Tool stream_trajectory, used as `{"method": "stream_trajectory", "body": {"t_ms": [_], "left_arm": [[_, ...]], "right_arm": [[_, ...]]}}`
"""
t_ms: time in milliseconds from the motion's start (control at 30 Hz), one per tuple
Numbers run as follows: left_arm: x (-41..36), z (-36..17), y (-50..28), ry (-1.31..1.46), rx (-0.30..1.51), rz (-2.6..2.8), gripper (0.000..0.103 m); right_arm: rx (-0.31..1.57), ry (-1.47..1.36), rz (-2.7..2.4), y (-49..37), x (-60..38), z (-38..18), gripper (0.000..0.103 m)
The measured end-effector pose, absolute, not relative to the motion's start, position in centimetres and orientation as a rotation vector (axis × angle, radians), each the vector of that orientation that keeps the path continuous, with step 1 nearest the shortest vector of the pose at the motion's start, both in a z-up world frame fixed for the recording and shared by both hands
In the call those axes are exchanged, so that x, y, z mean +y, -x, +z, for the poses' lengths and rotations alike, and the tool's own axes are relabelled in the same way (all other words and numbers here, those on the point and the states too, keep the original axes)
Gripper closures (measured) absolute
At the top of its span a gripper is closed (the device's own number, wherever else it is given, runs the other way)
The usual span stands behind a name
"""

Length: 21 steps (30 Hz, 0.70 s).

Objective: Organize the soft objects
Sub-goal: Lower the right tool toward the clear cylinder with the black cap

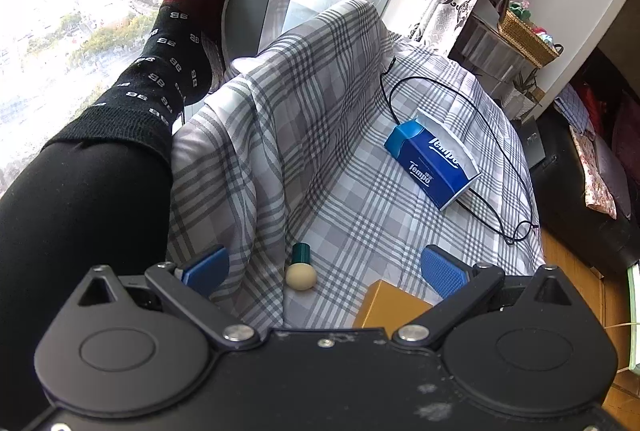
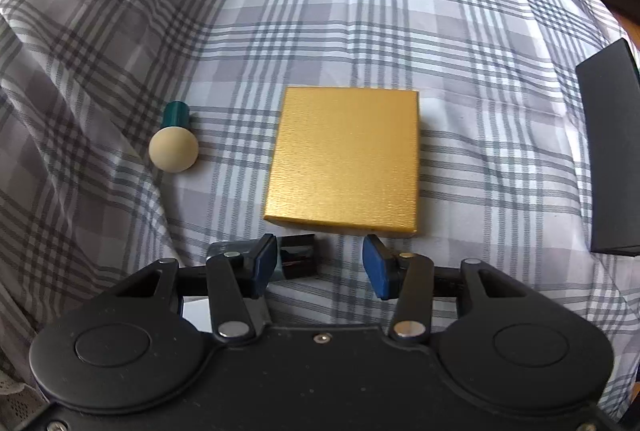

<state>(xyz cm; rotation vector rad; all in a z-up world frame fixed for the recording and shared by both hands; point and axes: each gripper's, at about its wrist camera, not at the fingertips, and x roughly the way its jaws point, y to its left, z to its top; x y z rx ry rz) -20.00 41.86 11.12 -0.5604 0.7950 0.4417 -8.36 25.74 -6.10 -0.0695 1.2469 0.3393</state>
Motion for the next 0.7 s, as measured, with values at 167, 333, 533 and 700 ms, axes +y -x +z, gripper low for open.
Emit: {"method": "stream_trajectory", "body": {"t_ms": [167, 333, 533, 700], "left_arm": [[41.8, 11.2, 20.1, 0.565, 0.79, 0.438, 0.001], [41.9, 11.3, 20.3, 0.573, 0.783, 0.434, 0.001], [42.0, 11.3, 20.4, 0.587, 0.778, 0.429, 0.001], [42.0, 11.3, 20.4, 0.589, 0.778, 0.431, 0.001]], "right_arm": [[1.234, 0.028, 0.371, 8.9, 24.9, -5.0, 0.052], [1.297, -0.004, 0.413, 9.2, 26.6, -5.7, 0.049], [1.295, 0.025, 0.381, 9.1, 28.1, -6.8, 0.044], [1.288, 0.043, 0.38, 8.9, 28.5, -7.1, 0.042]]}}
